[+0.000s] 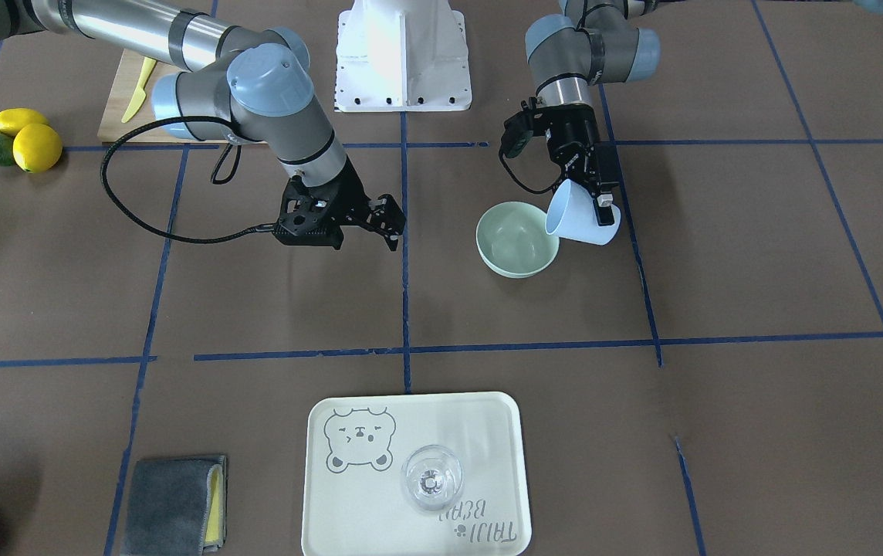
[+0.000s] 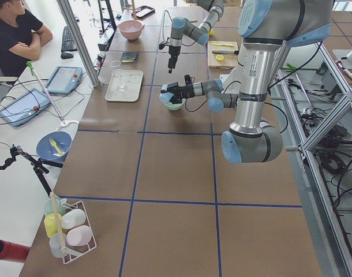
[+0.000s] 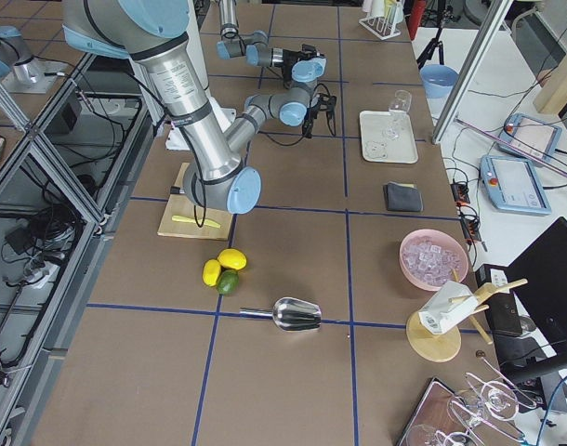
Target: Pour ice into bowl
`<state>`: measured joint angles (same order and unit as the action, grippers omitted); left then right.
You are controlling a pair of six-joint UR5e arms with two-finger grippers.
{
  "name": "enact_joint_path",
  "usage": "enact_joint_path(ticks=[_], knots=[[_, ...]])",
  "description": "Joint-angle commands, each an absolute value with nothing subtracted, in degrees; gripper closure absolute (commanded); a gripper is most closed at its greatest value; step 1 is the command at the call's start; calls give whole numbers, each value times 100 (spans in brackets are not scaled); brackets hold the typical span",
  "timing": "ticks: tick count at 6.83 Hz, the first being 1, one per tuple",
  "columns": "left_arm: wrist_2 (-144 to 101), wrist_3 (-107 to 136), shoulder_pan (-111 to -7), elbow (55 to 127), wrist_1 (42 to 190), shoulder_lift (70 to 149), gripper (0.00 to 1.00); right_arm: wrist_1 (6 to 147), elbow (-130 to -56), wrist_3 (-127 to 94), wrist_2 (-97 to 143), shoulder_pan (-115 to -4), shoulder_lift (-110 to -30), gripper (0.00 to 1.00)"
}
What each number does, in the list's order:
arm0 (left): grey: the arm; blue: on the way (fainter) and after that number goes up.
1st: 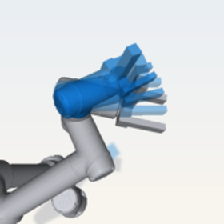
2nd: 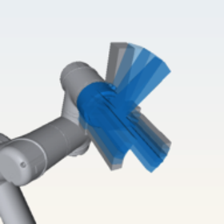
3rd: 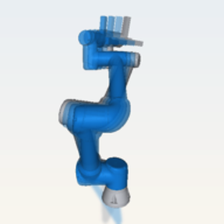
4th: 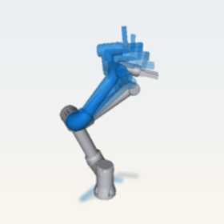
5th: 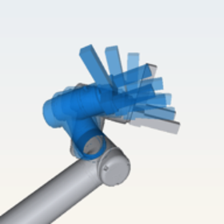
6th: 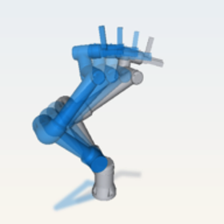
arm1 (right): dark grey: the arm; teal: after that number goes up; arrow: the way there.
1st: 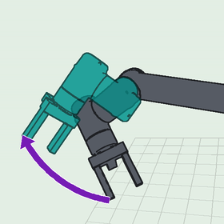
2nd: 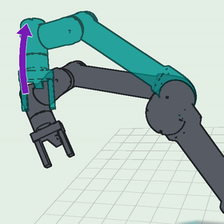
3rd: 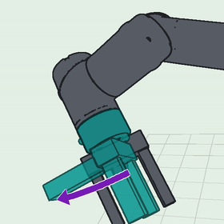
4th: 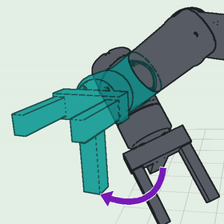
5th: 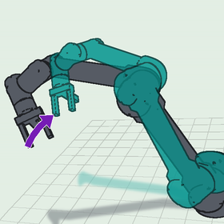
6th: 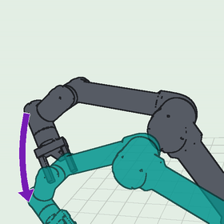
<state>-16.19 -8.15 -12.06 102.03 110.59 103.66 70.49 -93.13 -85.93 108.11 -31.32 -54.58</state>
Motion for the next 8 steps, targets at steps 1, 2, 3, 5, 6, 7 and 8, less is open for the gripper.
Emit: enact_joint_path(ticks=[1, 2, 3, 5, 6, 7, 8], knots=[[-1538, -1695, -1204, 10099, 11057, 10362, 100, 7049, -9316, -8596, 10811, -3129, -5458, 0], [-1529, -1853, -1195, 10003, 11057, 10362, 100, 7049, -9325, -8596, 10811, -3129, -5458, 0], [-1381, -2107, -1187, 10002, 11048, 10362, 100, 7049, -9325, -8596, 10811, -3129, -5449, 0], [-1336, -2501, -1178, 9976, 11048, 10362, 100, 7049, -9325, -8604, 10811, -3129, -5440, 0], [-1319, -2801, -1178, 9984, 11048, 10362, 100, 7049, -9334, -8604, 10811, -3129, -5440, 0], [-1318, -2847, -1178, 9976, 11048, 10362, 100, 7049, -9325, -8604, 10811, -3129, -5440, 0], [-1318, -2978, -1178, 9984, 11048, 10362, 100, 7049, -9334, -8613, 10811, -3129, -5432, 0]])
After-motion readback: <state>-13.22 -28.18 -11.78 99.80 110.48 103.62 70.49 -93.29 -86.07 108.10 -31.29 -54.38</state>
